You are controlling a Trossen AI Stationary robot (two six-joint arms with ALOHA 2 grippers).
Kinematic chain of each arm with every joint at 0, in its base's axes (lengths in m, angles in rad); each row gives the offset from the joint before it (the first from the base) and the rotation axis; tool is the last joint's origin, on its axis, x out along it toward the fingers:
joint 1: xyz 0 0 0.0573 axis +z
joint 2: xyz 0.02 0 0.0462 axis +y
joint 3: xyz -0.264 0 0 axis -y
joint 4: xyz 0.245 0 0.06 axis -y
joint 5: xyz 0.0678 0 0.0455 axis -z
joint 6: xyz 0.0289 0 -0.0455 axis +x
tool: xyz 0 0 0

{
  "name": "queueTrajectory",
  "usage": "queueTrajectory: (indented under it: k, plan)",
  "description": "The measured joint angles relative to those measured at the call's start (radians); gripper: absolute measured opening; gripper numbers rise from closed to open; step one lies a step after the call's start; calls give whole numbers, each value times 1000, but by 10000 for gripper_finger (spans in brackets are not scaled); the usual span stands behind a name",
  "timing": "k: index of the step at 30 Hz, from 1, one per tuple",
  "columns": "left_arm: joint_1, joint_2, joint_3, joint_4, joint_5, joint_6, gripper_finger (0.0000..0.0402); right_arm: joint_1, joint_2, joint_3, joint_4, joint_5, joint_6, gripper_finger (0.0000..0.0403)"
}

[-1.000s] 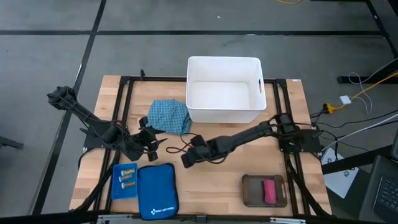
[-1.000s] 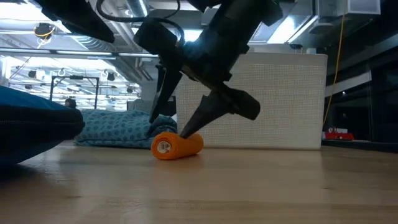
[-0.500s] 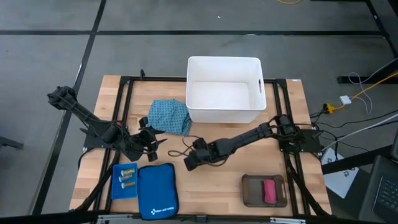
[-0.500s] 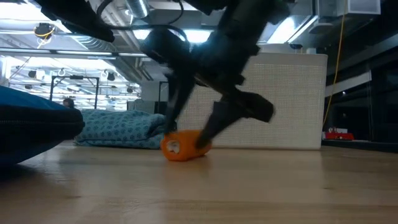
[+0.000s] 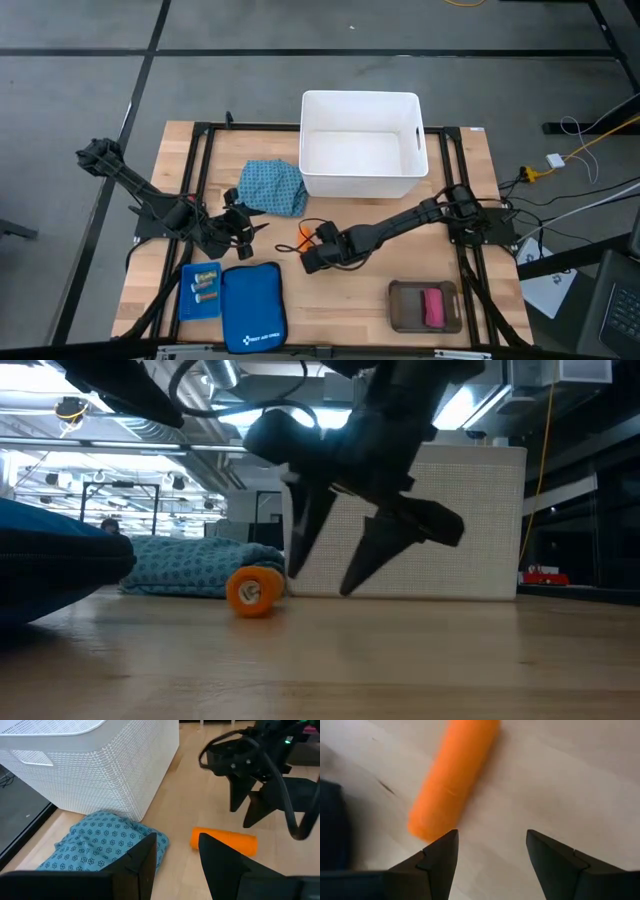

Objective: Pick & place medical supplies in basket/bin
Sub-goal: Put the orange bandage into the black bin

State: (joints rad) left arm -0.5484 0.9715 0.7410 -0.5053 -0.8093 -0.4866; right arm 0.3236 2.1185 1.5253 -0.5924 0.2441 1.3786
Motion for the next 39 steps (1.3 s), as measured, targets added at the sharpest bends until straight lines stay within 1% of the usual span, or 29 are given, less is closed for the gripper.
queueTrajectory:
  k: [3, 7, 22, 25, 30, 33, 36, 39]
  plan:
    - [0, 0, 0, 0, 0, 0, 143, -1, 0, 0, 41, 26, -25, 235]
    - [0, 0, 0, 0, 2, 0, 143, -6, 0, 0, 114, 26, -50, 235]
    - [0, 0, 0, 0, 18, 0, 143, -41, 2, 1, 92, 33, -33, 236]
    - [0, 0, 0, 0, 19, -1, 143, -43, 24, 2, 92, 27, -27, 236]
    - [0, 0, 0, 0, 19, -1, 143, -48, 80, 6, 172, -15, -24, 236]
    - [0, 0, 0, 0, 19, -1, 143, -49, 94, 7, 192, -12, -34, 235]
    - [0, 0, 0, 0, 22, -1, 143, -49, 96, 6, 192, 10, -54, 225]
    - [0, 0, 0, -1, 23, 0, 143, -50, 88, 4, 198, 6, -82, 197]
